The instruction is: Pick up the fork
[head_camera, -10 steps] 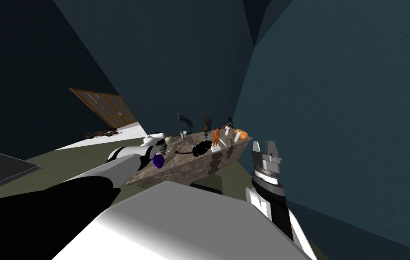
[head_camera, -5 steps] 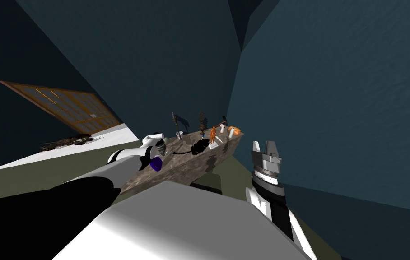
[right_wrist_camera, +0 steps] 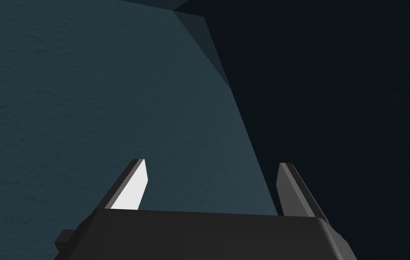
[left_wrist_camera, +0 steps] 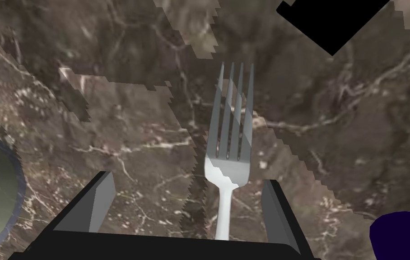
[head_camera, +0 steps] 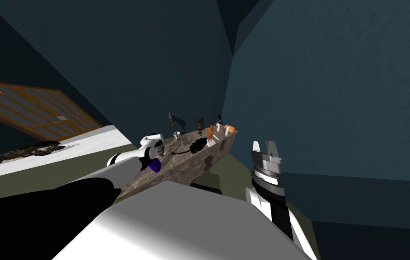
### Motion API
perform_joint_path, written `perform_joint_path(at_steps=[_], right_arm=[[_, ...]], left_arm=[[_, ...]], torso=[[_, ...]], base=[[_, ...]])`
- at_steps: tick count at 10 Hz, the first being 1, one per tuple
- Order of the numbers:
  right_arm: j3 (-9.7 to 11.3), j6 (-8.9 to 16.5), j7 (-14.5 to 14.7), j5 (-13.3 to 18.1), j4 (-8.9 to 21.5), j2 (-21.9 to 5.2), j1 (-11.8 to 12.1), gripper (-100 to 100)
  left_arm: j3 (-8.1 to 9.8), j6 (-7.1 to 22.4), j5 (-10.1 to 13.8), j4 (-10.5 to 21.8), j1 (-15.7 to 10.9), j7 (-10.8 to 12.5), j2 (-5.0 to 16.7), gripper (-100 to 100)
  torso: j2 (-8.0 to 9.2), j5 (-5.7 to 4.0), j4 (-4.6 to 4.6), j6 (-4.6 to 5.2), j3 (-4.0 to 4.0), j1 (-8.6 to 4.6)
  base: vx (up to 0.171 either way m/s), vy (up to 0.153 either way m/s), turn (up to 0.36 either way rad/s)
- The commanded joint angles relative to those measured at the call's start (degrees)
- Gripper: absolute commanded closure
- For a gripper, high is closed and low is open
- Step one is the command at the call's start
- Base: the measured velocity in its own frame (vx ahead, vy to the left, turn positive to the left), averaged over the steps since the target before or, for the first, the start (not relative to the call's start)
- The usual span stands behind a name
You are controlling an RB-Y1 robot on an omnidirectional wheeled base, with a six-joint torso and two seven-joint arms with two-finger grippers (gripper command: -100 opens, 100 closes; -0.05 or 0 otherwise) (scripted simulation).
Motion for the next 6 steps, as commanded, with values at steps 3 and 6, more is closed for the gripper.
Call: perform_joint_path(at_steps=[3, 6], right_arm=[[0.0, 0.0, 0.0, 0.0, 0.0, 0.0, 0.0, 0], [0.0, 0.0, 0.0, 0.0, 0.0, 0.0, 0.0, 0]], left_arm=[[6.44, 0.8, -5.1, -2.4, 1.5, 1.5, -1.2, -100], [10.76, 1.3, -8.2, -3.7, 2.3, 2.5, -1.8, -100]], torso=[[0.07, 0.02, 0.02, 0.0, 0.04, 0.07], [-0.15, 0.0, -0.03, 0.0, -0.08, -0.02]], base=[[-0.103, 0.068, -0.225], [-0.054, 0.04, -0.144]])
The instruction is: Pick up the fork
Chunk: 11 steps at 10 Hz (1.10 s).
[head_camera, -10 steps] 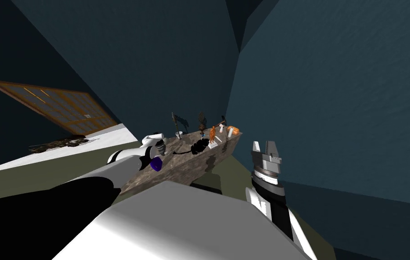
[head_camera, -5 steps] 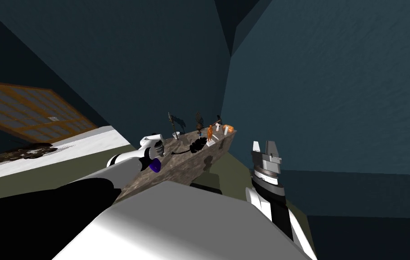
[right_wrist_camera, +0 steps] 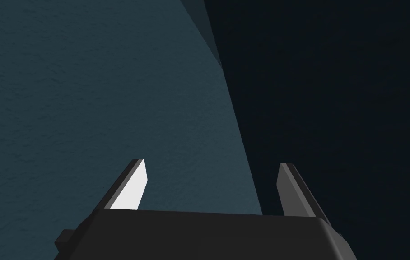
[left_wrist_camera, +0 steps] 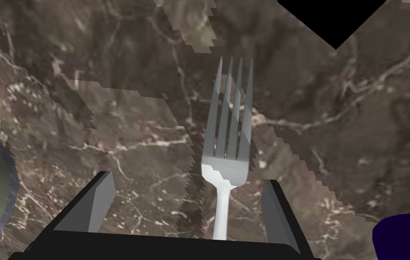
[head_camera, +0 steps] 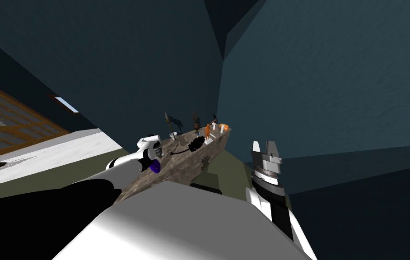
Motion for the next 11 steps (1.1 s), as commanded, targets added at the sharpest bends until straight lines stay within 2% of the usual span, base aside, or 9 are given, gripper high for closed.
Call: perform_joint_path(at_steps=[1, 4, 5, 6, 7, 8, 9, 11], right_arm=[[0.0, 0.0, 0.0, 0.0, 0.0, 0.0, 0.0, 0], [0.0, 0.0, 0.0, 0.0, 0.0, 0.0, 0.0, 0], [0.0, 0.0, 0.0, 0.0, 0.0, 0.0, 0.0, 0], [0.0, 0.0, 0.0, 0.0, 0.0, 0.0, 0.0, 0], [0.0, 0.0, 0.0, 0.0, 0.0, 0.0, 0.0, 0], [0.0, 0.0, 0.0, 0.0, 0.0, 0.0, 0.0, 0], [0.0, 0.0, 0.0, 0.0, 0.0, 0.0, 0.0, 0], [0.0, 0.0, 0.0, 0.0, 0.0, 0.0, 0.0, 0]], left_arm=[[2.86, 0.4, -2.9, -1.2, 0.8, 1.2, -0.7, -100], [7.91, 0.8, -6.8, -2.3, 1.6, 2.1, -1.4, -100], [8.58, 0.8, -6.8, -2.5, 1.6, 2.1, -1.4, -100], [10.75, 1.3, -9.5, -3.7, 2.3, 3.1, -2.0, -100], [12.37, 1.3, -10.0, -3.7, 2.3, 3.1, -2.0, -100], [11.31, 1.4, -9.3, -3.9, 2.2, 2.8, -1.8, -100], [11.49, 1.5, -9.5, -3.9, 2.2, 2.9, -1.9, 100], [11.47, 1.6, -9.4, -3.9, 2.2, 2.8, -1.9, 100]], torso=[[0.0, 0.0, 0.0, 0.0, 0.0, 0.0], [0.18, 0.0, 0.04, 0.06, 0.1, 0.06], [0.16, 0.02, 0.04, -0.04, 0.1, 0.06], [0.0, 0.0, 0.01, -0.05, 0.01, -0.03], [-0.01, 0.05, -0.03, 0.08, -0.02, -0.06], [-0.02, 0.13, -0.07, 0.02, -0.04, -0.07], [-0.13, 0.15, -0.1, -0.03, -0.1, -0.08], [-0.28, 0.14, -0.14, -0.04, -0.19, -0.08]], base=[[-0.107, 0.029, -0.289], [-0.111, 0.051, -0.211], [-0.047, 0.017, 0.032], [-0.069, 0.023, -0.241], [-0.079, 0.03, -0.2], [-0.029, 0.012, -0.029], [-0.006, 0.002, 0.005], [0.0, 0.0, 0.0]])
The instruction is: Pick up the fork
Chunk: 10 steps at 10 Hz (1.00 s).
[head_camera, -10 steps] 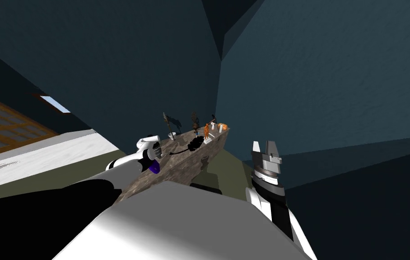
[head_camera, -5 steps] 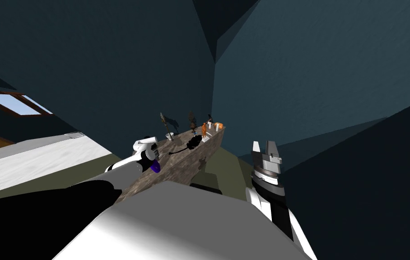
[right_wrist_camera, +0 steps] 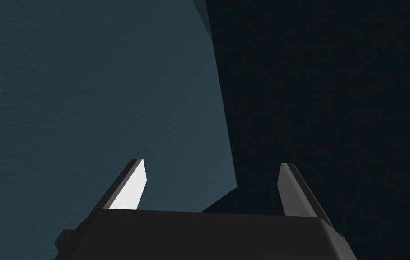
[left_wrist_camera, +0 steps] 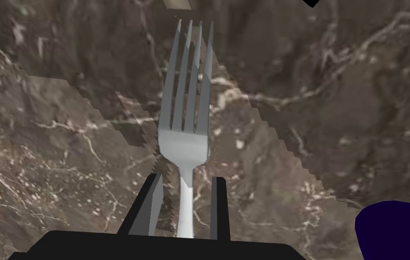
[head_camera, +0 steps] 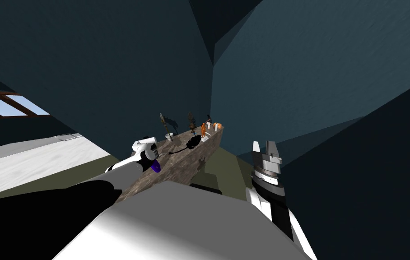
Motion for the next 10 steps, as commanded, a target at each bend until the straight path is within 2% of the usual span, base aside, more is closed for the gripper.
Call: perform_joint_path(at_steps=[1, 2, 3, 4, 5, 6, 7, 8, 9, 10], right_arm=[[0.0, 0.0, 0.0, 0.0, 0.0, 0.0, 0.0, 0], [0.0, 0.0, 0.0, 0.0, 0.0, 0.0, 0.0, 0], [0.0, 0.0, 0.0, 0.0, 0.0, 0.0, 0.0, 0], [0.0, 0.0, 0.0, 0.0, 0.0, 0.0, 0.0, 0], [0.0, 0.0, 0.0, 0.0, 0.0, 0.0, 0.0, 0], [0.0, 0.0, 0.0, 0.0, 0.0, 0.0, 0.0, 0], [0.0, 0.0, 0.0, 0.0, 0.0, 0.0, 0.0, 0], [0.0, 0.0, 0.0, 0.0, 0.0, 0.0, 0.0, 0], [0.0, 0.0, 0.0, 0.0, 0.0, 0.0, 0.0, 0], [0.0, 0.0, 0.0, 0.0, 0.0, 0.0, 0.0, 0]], left_arm=[[0.0, 0.0, 0.0, 0.0, 0.0, 0.0, 0.0, 100], [0.0, 0.0, 0.0, 0.0, 0.0, 0.0, 0.0, 100], [0.0, 0.0, 0.0, 0.0, 0.0, 0.0, 0.0, 0], [-2.87, -0.7, 2.6, 1.5, -0.7, -0.7, 0.5, 100], [-4.33, -1.2, 4.4, 2.7, -1.5, -1.6, 1.2, 100], [-5.92, -1.2, 5.7, 2.2, -1.5, -1.6, 1.2, 100], [-6.67, -1.2, 5.7, 2.7, -1.5, -1.6, 1.2, 100], [-8.93, -1.6, 8.2, 4.0, -2.2, -2.6, 1.8, 100], [-10.46, -1.6, 8.8, 4.0, -2.2, -2.6, 1.8, 100], [-12.27, -2.1, 11.0, 5.3, -3.0, -3.5, 2.5, 100]], torso=[[0.0, 0.0, 0.0, 0.0, 0.0, 0.0], [-0.01, 0.0, 0.0, 0.0, 0.0, 0.0], [-0.01, 0.0, 0.0, 0.0, -0.01, 0.01], [-0.02, 0.01, 0.0, 0.0, -0.01, 0.02], [-0.18, -0.03, -0.03, -0.21, -0.09, 0.0], [-0.43, -0.06, -0.07, -0.13, -0.23, -0.24], [-0.56, -0.08, -0.08, 0.04, -0.3, -0.29], [-0.43, -0.03, -0.07, 0.11, -0.24, -0.13], [-0.4, -0.06, -0.06, -0.1, -0.21, -0.08], [-0.34, -0.05, -0.06, 0.0, -0.19, -0.08]], base=[[0.0, 0.0, 0.0], [0.0, 0.0, 0.0], [0.0, 0.0, 0.0], [0.075, -0.018, 0.358], [0.158, -0.089, 0.43], [0.153, -0.084, 0.217], [0.073, -0.024, -0.01], [0.091, -0.024, 0.257], [0.086, -0.033, 0.182], [0.107, -0.047, 0.318]])
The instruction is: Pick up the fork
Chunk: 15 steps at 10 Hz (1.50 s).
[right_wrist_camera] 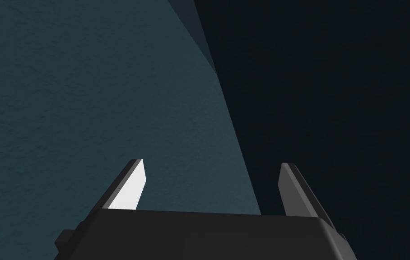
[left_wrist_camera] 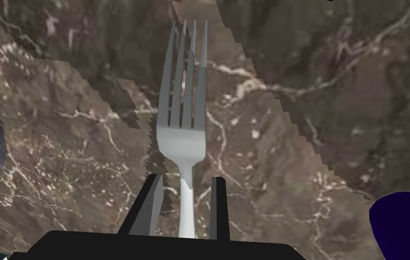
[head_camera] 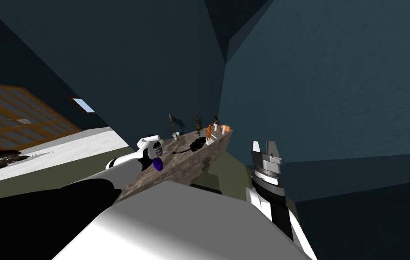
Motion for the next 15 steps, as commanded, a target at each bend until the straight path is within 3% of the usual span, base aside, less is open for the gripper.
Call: perform_joint_path(at_steps=[1, 4, 6, 7, 8, 9, 10, 11, 12, 13, 14, 15], right_arm=[[0.0, 0.0, 0.0, 0.0, 0.0, 0.0, 0.0, 0], [0.0, 0.0, 0.0, 0.0, 0.0, 0.0, 0.0, 0], [0.0, 0.0, 0.0, 0.0, 0.0, 0.0, 0.0, 0], [0.0, 0.0, 0.0, 0.0, 0.0, 0.0, 0.0, 0], [0.0, 0.0, 0.0, 0.0, 0.0, 0.0, 0.0, 0], [0.0, 0.0, 0.0, 0.0, 0.0, 0.0, 0.0, 0], [0.0, 0.0, 0.0, 0.0, 0.0, 0.0, 0.0, 0], [0.0, 0.0, 0.0, 0.0, 0.0, 0.0, 0.0, 0], [0.0, 0.0, 0.0, 0.0, 0.0, 0.0, 0.0, 0], [0.0, 0.0, 0.0, 0.0, 0.0, 0.0, 0.0, 0], [0.0, 0.0, 0.0, 0.0, 0.0, 0.0, 0.0, 0], [0.0, 0.0, 0.0, 0.0, 0.0, 0.0, 0.0, 0]], left_arm=[[-2.86, 0.1, 2.1, 0.2, -0.3, -0.6, 0.3, 100], [-8.19, -0.8, 7.2, 2.7, -1.8, -2.5, 1.7, 100], [-10.68, -0.8, 8.3, 2.7, -1.8, -2.5, 1.7, 100], [-12.84, -1.3, 10.9, 4.0, -2.6, -3.5, 2.3, 100], [-14.36, -1.3, 11.4, 4.0, -2.6, -3.5, 2.3, 100], [-16.06, -1.8, 13.8, 5.3, -3.4, -4.4, 3.0, 100], [-17.83, -1.8, 14.5, 5.3, -3.4, -4.4, 3.0, 100], [-18.26, -1.8, 14.5, 5.3, -3.4, -4.4, 3.0, 100], [-20.58, -2.2, 17.2, 6.5, -4.2, -5.4, 3.6, 100], [-22.04, -2.2, 17.6, 6.5, -4.2, -5.4, 3.6, 100], [-23.86, -2.7, 19.9, 7.8, -5.0, -6.3, 4.3, 100], [-25.5, -2.7, 20.7, 7.8, -5.0, -6.3, 4.3, 100]], torso=[[0.0, 0.0, 0.0, 0.0, 0.0, 0.0], [0.04, -0.03, 0.02, 0.16, 0.02, -0.02], [0.04, -0.06, 0.01, 0.19, 0.02, -0.13], [0.14, -0.04, 0.03, 0.25, 0.07, -0.03], [0.09, -0.05, 0.02, 0.08, 0.05, -0.01], [0.12, -0.06, 0.02, 0.16, 0.06, -0.05], [0.09, -0.08, 0.02, 0.1, 0.05, -0.17], [0.06, -0.09, 0.03, 0.21, 0.04, -0.14], [0.14, -0.06, 0.05, 0.28, 0.08, -0.01], [0.11, -0.08, 0.04, 0.1, 0.07, -0.05], [0.14, -0.07, 0.04, 0.15, 0.08, -0.07], [0.11, -0.08, 0.05, 0.1, 0.07, -0.16]], base=[[0.079, -0.057, 0.186], [0.095, -0.056, 0.236], [0.061, -0.051, 0.086], [0.081, -0.036, 0.257], [0.073, -0.058, 0.206], [0.082, -0.091, 0.292], [0.087, -0.074, 0.169], [0.043, -0.022, -0.01], [0.074, -0.05, 0.243], [0.071, -0.067, 0.214], [0.083, -0.091, 0.257], [0.075, -0.077, 0.197]])
